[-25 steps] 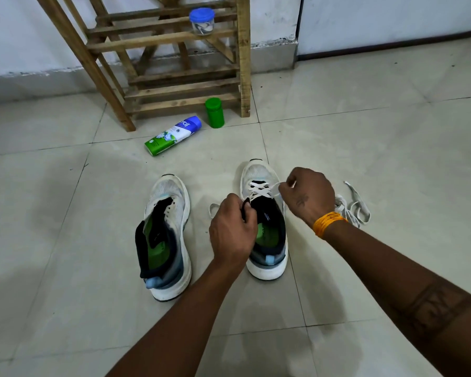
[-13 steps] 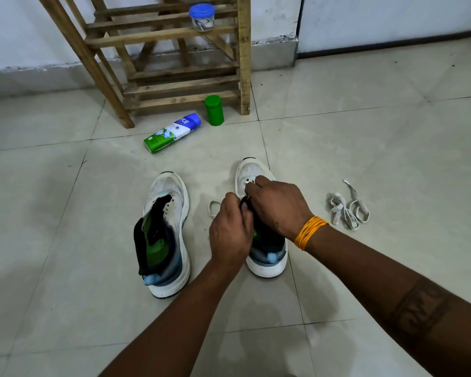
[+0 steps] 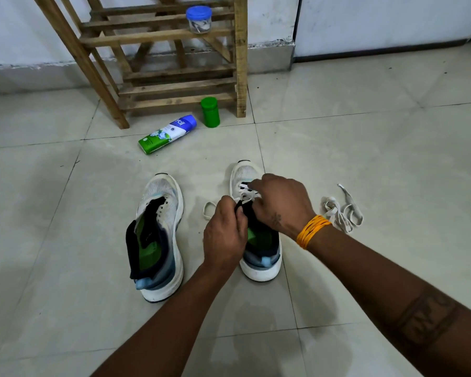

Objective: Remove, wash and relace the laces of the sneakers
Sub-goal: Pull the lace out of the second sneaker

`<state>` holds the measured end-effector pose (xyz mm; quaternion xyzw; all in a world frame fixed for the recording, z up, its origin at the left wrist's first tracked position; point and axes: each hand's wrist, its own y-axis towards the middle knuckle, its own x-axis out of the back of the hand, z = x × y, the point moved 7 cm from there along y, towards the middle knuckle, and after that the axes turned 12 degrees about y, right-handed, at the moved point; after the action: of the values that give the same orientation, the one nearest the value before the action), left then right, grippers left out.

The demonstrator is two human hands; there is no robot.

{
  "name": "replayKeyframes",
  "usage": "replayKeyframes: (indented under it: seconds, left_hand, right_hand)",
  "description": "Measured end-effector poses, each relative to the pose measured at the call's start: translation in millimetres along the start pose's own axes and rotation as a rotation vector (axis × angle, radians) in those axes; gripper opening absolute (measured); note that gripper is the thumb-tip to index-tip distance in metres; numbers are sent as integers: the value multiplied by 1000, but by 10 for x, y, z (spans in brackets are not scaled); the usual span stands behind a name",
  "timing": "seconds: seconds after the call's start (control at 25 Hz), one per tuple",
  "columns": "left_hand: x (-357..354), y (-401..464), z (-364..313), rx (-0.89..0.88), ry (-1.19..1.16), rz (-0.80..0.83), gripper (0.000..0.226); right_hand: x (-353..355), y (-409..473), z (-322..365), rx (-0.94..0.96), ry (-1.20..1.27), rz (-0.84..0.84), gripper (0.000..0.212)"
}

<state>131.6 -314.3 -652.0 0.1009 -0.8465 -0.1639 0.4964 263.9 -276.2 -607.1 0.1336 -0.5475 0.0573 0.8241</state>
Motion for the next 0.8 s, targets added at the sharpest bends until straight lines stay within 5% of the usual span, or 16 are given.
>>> replayKeyframes:
  seconds: [0.24, 0.36, 0.44, 0.6, 0.68, 0.8]
  left_hand:
    - [-4, -24, 11, -10, -23, 36, 25]
    - [-2, 7, 22, -8, 24, 19, 21]
    - [-8, 3, 23, -12, 28, 24, 20]
    - [-14, 8, 16, -17, -7, 21, 22]
    - [-21, 4, 10, -4, -28, 37, 23]
    - [5, -9, 18, 13, -34, 34, 24]
  right_hand:
    - [-173, -9, 85, 33, -41, 36, 17]
    - [70, 112, -496, -275, 27, -156, 16]
    - [180, 129, -762, -407, 53, -142, 15]
    - [130, 30, -167, -112, 66, -76, 32]
    - [-59, -32, 140, 52, -4, 22, 22]
    - [-157, -33, 109, 37, -44, 38, 15]
